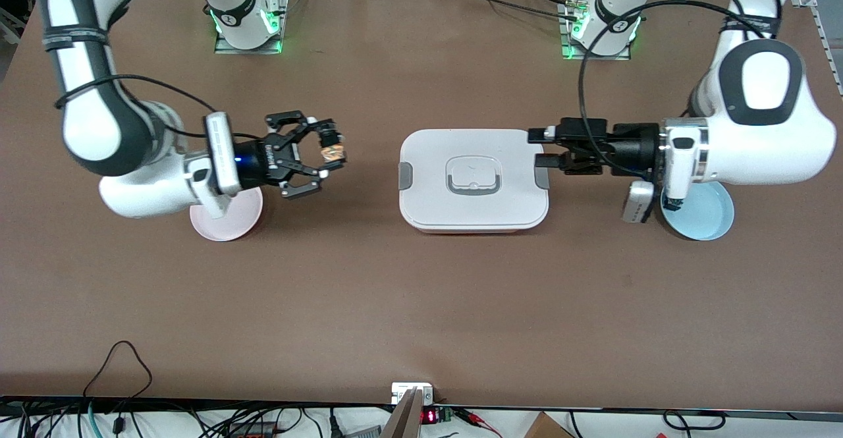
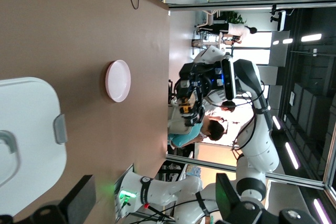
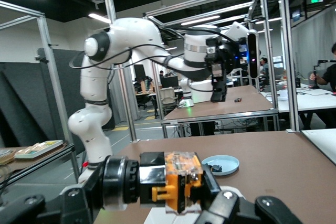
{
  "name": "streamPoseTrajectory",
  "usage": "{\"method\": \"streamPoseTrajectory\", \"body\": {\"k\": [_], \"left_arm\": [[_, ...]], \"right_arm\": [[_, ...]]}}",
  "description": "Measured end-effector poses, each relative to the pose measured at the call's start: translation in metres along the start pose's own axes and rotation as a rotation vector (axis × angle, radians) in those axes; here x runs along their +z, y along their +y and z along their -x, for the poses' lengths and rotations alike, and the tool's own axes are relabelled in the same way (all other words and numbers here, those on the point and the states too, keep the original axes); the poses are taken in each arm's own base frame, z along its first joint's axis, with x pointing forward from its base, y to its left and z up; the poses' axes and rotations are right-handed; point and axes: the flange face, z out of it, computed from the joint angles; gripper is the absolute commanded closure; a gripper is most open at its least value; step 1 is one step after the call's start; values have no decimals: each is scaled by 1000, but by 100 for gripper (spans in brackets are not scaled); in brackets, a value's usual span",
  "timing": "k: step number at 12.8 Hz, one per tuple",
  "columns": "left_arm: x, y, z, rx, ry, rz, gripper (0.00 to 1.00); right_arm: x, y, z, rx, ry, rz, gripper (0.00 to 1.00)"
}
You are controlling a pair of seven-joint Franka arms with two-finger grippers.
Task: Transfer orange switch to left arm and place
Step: 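Carry the switch over the box while the left gripper reaches toward it, then grasp the orange switch with the left gripper above the white box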
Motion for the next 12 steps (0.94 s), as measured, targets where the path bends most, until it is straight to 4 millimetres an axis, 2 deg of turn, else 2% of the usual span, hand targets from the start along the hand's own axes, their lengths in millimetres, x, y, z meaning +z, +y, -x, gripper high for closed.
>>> {"method": "streamPoseTrajectory", "body": {"k": [3, 5, 6, 8, 12], "left_arm": [[63, -7, 13, -44, 67, 72, 0], [95, -13, 24, -92, 130, 116, 0], [106, -13, 28, -106, 151, 117, 0], [114, -13, 32, -130, 167, 136, 0], [127, -18, 38, -194, 167, 198, 4]], "right_arm": [[48, 6, -2, 33, 24, 65, 100], [77, 6, -4, 58, 34, 100, 100], [88, 6, -5, 71, 31, 113, 100], [106, 5, -9, 81, 19, 135, 100], [125, 4, -7, 95, 11, 163, 100]]}}
